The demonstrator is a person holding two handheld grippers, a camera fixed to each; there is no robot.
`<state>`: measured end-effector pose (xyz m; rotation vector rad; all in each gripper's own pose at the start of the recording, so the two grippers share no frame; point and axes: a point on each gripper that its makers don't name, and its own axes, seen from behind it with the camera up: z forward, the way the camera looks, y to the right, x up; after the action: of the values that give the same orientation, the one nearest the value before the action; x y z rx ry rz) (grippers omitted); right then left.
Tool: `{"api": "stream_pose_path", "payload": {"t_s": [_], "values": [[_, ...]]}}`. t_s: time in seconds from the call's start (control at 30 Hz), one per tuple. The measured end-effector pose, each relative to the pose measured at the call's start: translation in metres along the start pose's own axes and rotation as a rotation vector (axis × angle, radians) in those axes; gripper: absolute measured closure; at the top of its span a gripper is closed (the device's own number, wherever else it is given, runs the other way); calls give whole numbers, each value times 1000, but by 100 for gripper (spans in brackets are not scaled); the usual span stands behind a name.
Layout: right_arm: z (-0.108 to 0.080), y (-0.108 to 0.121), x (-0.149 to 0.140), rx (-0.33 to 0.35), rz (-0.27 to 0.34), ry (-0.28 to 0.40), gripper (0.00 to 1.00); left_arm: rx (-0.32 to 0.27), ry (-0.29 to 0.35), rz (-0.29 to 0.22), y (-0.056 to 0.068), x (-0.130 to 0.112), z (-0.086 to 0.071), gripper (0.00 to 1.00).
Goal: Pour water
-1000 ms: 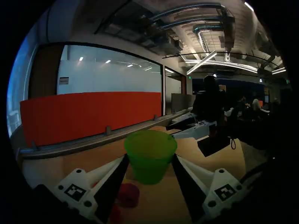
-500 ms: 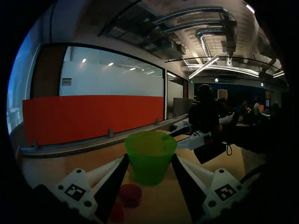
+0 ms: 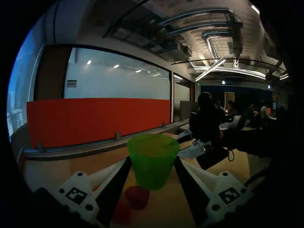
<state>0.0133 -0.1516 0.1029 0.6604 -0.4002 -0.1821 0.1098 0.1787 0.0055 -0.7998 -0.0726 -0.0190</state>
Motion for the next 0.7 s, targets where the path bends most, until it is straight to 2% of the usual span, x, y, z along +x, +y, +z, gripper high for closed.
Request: {"api": "stream_pose_path", "payload": {"t_s": [0.47, 0.7], "values": [[18, -4, -20, 18, -27, -63, 0, 18, 2, -4, -11, 1, -11, 17], [27, -3, -36, 25, -15, -98, 0, 16, -2, -3, -13, -3, -12, 17]]}}
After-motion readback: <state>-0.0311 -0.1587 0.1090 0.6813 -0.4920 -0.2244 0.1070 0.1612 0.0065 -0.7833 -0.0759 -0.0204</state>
